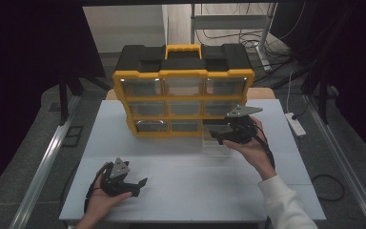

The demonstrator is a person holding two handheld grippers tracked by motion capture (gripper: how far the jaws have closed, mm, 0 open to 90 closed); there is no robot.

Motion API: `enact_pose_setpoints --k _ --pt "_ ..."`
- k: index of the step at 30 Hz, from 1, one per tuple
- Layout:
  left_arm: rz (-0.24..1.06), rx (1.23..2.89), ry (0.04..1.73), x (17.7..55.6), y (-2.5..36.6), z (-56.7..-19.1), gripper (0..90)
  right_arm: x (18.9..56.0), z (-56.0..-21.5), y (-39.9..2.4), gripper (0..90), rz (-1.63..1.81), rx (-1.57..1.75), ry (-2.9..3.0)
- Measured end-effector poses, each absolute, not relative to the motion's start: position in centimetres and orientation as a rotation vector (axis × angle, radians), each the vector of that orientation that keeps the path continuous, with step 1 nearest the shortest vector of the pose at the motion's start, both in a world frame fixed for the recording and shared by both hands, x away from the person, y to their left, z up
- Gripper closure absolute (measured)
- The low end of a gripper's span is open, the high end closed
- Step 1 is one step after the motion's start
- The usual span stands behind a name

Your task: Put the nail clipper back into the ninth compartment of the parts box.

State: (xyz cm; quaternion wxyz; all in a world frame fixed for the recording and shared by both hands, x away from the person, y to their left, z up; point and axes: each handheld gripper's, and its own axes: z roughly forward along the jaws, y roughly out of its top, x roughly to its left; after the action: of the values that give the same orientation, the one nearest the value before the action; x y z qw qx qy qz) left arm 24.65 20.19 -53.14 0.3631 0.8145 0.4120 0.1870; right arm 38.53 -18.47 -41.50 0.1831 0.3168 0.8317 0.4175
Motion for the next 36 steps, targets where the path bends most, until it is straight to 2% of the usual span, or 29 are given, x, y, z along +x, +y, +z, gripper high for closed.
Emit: enact_pose_setpoints --k 9,21,36 --pt "0.485 2.088 1.066 24.7 20.3 -53.1 7.6 38.6 -41.4 -18.9 18.8 1.228 0.893 2.326" --pt "0.487 2.091 1.044 25.0 19.9 -53.0 7.6 36.7 -39.1 -19.2 19.4 1.287 0.853 2.268" --pt "0.501 2.078 1.036 24.8 19.9 -52.8 7.7 34.4 -39.9 -20.8 19.5 1.265 0.858 2.280"
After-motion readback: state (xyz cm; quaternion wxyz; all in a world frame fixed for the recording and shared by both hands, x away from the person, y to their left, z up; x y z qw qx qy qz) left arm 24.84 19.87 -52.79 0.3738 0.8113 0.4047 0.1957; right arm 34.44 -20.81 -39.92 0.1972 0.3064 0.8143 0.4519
